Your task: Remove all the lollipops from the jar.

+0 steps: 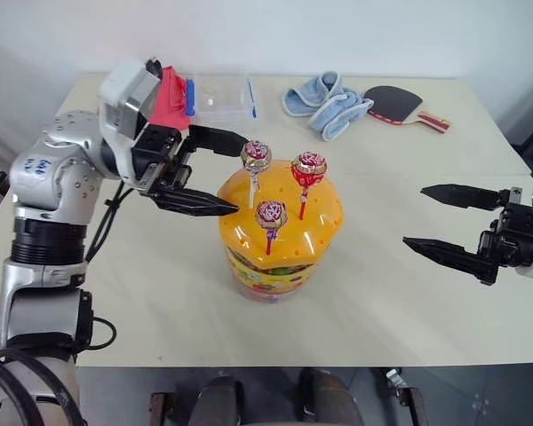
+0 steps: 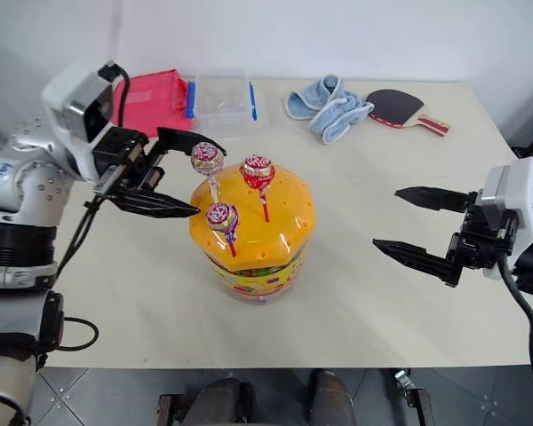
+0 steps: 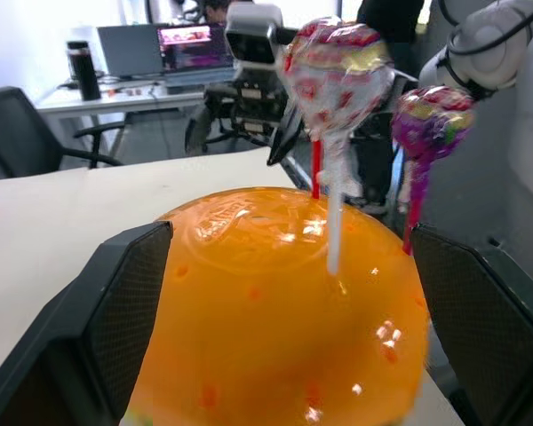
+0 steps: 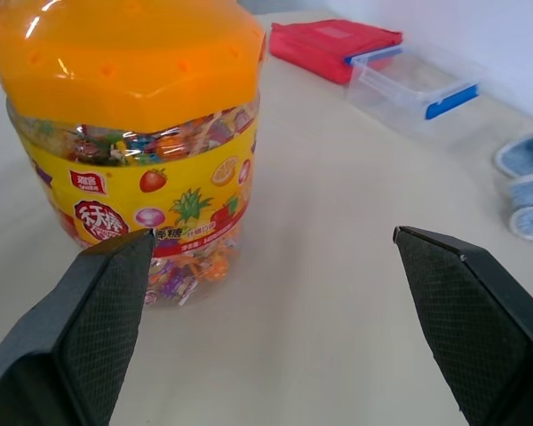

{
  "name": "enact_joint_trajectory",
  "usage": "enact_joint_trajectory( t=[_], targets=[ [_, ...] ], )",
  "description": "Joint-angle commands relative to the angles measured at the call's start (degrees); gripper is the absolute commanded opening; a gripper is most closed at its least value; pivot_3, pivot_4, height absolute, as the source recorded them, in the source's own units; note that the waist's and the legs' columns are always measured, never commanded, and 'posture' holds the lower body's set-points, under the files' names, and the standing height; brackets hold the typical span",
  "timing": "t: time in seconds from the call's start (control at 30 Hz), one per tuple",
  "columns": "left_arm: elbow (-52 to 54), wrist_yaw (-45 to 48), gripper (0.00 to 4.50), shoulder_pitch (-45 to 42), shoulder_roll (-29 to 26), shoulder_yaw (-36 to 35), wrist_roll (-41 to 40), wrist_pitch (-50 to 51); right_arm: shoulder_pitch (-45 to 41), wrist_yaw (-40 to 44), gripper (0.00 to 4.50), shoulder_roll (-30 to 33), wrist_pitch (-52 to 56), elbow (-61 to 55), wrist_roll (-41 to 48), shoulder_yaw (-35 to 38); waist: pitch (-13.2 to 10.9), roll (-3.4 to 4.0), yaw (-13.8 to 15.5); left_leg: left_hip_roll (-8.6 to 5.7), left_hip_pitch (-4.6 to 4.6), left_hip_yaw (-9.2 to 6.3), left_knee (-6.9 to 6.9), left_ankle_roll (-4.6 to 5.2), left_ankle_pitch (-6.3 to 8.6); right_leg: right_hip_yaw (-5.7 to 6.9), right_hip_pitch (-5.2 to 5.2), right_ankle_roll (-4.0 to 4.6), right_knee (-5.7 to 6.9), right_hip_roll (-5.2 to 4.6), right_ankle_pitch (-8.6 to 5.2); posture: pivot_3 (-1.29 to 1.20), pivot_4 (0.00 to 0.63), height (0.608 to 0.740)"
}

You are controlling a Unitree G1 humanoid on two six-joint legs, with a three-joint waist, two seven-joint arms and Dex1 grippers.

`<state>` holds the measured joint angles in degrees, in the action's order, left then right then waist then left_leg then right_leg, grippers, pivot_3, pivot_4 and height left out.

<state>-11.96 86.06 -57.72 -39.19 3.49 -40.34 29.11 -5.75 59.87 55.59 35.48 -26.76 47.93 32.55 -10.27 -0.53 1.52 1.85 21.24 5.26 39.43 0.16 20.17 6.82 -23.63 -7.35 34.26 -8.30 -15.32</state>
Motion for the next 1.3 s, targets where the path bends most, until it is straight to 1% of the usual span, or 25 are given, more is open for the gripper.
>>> enact_joint_trajectory(
  t=[0.03,0.1,0.2,0.33,0.37,0.4,0.5,0.53,0.83,0.93,1.07,1.17,1.23,1.3],
  targets=[
    [0.44,6.44,4.11,-1.86,0.07,0.43,-1.03,-2.06,0.8,-1.56,4.5,-0.36,-0.41,-2.01,1.38,3.59,0.0,0.0,-0.01,0.0,0.02,0.0,0.01,0.01,0.0,0.0,0.0,0.0,0.0,0.0,0.0,0.0,0.15,0.74],
    [0.04,6.44,3.67,-2.24,0.45,0.74,-1.08,-2.44,1.82,-2.04,4.5,-0.59,-0.64,-2.43,1.36,4.46,0.0,0.0,-0.01,0.0,0.01,0.0,0.01,0.01,0.01,-0.01,-0.01,0.0,0.0,0.0,0.0,0.0,0.15,0.74],
    [-0.32,6.44,2.72,-2.8,0.9,1.01,-1.26,-3.25,3.19,-2.59,4.5,-0.8,-1.01,-2.93,1.44,5.52,0.0,0.0,0.0,0.0,0.01,0.0,0.02,0.02,0.01,-0.01,0.0,0.0,0.0,0.0,0.0,0.0,0.15,0.74],
    [-0.59,6.44,1.57,-4.42,2.34,0.29,-2.1,-3.05,3.47,-3.41,4.5,-0.91,-1.38,-3.13,1.65,6.25,0.0,-0.01,0.19,0.0,0.04,-0.02,0.22,0.07,0.04,-0.03,0.04,-0.02,0.1,0.0,0.01,0.0,0.15,0.74],
    [-0.72,6.2,1.22,-5.11,2.78,-0.26,-2.42,-2.68,3.58,-3.5,4.5,-0.88,-1.48,-3.06,1.61,6.37,0.0,0.0,0.16,0.0,0.04,-0.04,0.31,0.11,0.07,-0.04,0.07,-0.03,0.13,0.0,0.02,0.0,0.15,0.74],
    [-0.89,5.7,1.0,-5.89,3.17,-0.84,-2.91,-2.11,3.75,-3.49,4.5,-0.86,-1.62,-3.0,1.49,6.51,0.0,0.0,0.13,0.0,0.04,-0.04,0.35,0.14,0.08,-0.06,0.09,-0.05,0.14,-0.01,0.03,0.0,0.15,0.74],
    [-1.03,4.8,0.15,-8.1,3.63,-2.32,-4.3,-0.48,4.05,-3.61,4.5,-0.73,-1.76,-3.02,1.42,7.09,-0.01,-0.02,0.01,0.01,0.07,-0.04,0.43,0.16,0.09,-0.08,0.08,-0.06,0.17,-0.01,0.03,0.0,0.15,0.74],
    [-0.95,4.79,0.02,-8.69,3.58,-2.71,-4.47,-0.3,4.04,-3.62,4.5,-0.65,-1.79,-2.91,1.42,7.31,-0.01,-0.02,-0.02,0.01,0.07,-0.04,0.44,0.17,0.1,-0.09,0.08,-0.06,0.19,-0.01,0.03,0.0,0.15,0.74],
    [-1.51,1.41,0.02,-11.22,4.46,-6.12,-3.87,-0.66,3.81,-3.69,4.5,-0.52,-2.5,-1.94,0.64,7.6,-0.01,-0.02,0.0,0.01,0.05,-0.02,0.47,0.17,0.1,-0.11,0.08,-0.06,0.21,-0.01,0.04,0.0,0.15,0.74],
    [-3.78,-2.37,0.02,-12.71,3.69,-7.99,-1.61,-2.1,3.6,-3.45,4.5,-0.34,-3.23,-0.9,-0.07,7.06,-0.01,-0.02,-0.01,0.01,0.06,-0.03,0.49,0.18,0.1,-0.11,0.08,-0.07,0.21,-0.01,0.04,0.0,0.15,0.74],
    [-5.31,-6.92,0.02,-11.83,-1.21,-9.26,3.16,-2.27,3.13,-2.49,4.5,0.27,-3.36,0.28,-0.32,6.43,-0.01,-0.02,-0.24,0.0,0.05,-0.02,0.48,0.18,0.11,-0.12,0.07,-0.07,0.22,-0.01,0.04,0.0,0.15,0.74],
    [-3.62,-11.87,0.02,-8.74,-6.52,-9.35,6.43,2.17,3.26,-0.44,4.5,1.29,-3.06,1.03,-0.32,5.84,-0.01,0.0,-0.39,0.01,0.01,0.01,0.43,0.18,0.1,-0.15,0.05,-0.07,0.23,0.0,0.04,0.0,0.15,0.74],
    [-1.68,-15.82,0.02,-6.36,-9.78,-9.3,7.77,6.99,3.16,0.85,4.5,1.75,-3.52,1.77,-0.86,5.3,-0.01,-0.01,-0.34,0.01,-0.02,0.02,0.41,0.18,0.11,-0.18,0.05,-0.07,0.24,0.0,0.04,0.0,0.15,0.74],
    [0.83,-20.41,0.02,-2.87,-14.5,-8.47,9.57,15.61,2.95,3.04,4.5,2.33,-4.64,2.91,-1.9,4.2,-0.02,-0.03,-0.3,0.01,0.01,0.01,0.44,0.18,0.11,-0.18,0.05,-0.07,0.25,0.0,0.04,0.0,0.15,0.74]
  ],
)
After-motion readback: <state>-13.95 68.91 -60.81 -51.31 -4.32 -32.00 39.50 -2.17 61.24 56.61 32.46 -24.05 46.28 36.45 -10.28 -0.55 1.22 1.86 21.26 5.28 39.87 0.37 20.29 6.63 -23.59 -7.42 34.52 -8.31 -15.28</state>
